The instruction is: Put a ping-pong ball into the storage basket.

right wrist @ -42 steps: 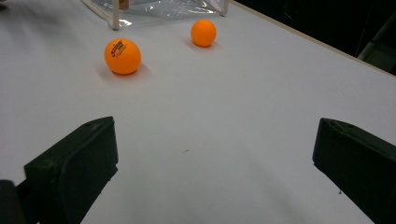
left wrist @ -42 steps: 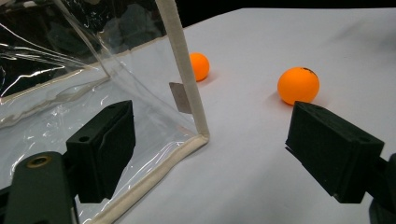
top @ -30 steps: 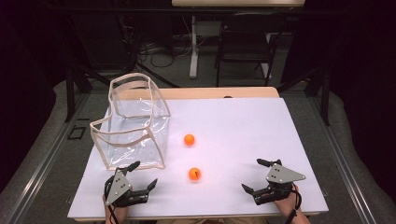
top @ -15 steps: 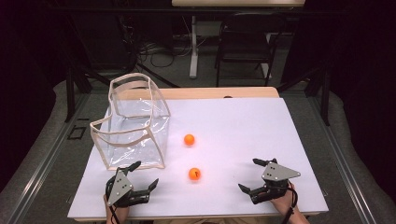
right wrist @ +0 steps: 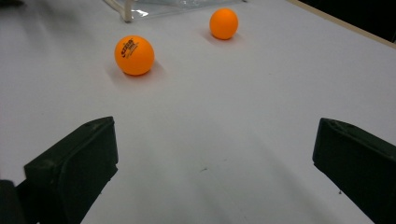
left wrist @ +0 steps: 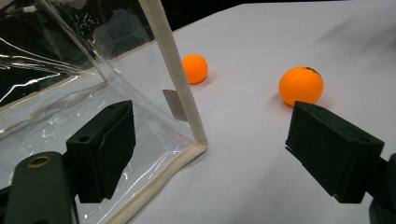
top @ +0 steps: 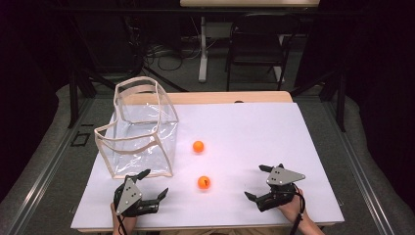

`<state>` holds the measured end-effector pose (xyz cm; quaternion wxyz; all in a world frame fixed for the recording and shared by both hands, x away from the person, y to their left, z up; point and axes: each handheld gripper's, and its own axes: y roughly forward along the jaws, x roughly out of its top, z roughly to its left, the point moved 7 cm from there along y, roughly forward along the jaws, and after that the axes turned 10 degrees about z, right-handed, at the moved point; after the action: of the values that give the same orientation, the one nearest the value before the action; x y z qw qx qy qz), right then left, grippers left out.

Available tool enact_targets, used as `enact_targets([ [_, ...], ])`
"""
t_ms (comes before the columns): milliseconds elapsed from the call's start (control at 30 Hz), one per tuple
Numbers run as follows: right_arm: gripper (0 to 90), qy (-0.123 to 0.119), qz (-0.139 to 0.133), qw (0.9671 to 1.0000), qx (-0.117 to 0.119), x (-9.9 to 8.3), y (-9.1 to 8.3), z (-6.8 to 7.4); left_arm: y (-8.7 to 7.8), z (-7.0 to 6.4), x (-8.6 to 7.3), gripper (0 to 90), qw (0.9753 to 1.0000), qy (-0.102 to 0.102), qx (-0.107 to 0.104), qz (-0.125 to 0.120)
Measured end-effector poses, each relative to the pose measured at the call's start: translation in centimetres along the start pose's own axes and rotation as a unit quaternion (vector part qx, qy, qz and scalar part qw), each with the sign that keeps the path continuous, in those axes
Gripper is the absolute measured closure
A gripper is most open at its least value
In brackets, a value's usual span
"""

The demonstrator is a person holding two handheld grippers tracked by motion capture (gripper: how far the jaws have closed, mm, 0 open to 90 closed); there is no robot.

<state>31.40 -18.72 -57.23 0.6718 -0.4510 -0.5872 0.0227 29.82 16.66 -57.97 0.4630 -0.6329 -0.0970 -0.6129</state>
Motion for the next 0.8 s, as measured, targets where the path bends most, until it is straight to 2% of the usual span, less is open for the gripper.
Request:
enact_targets([
  [233,0.0,-0.011,0.013,0.9998,0.009,0.4,0.6,0.7,-0.2,-0.1,-0.2,15.6,1.0,0.001,-0.009,-0.001],
  [433,0.0,-0.019,0.018,0.9995,0.018,1.6,1.6,0.9,-0.3,-0.2,-0.2,15.6,0.9998,0.003,-0.018,-0.005],
  [667,0.0,-0.024,0.023,0.9991,0.027,2.6,2.7,1.4,-0.5,-0.1,-0.2,15.6,0.9998,0.001,-0.016,-0.01],
  [700,0.0,-0.024,0.023,0.9991,0.027,2.6,2.7,1.4,-0.5,0.0,-0.3,15.6,0.9999,-0.001,-0.009,-0.005],
  [800,0.0,-0.027,0.027,0.9988,0.031,3.0,3.2,1.5,-0.4,0.1,-0.4,15.6,0.9999,-0.009,-0.009,-0.001],
])
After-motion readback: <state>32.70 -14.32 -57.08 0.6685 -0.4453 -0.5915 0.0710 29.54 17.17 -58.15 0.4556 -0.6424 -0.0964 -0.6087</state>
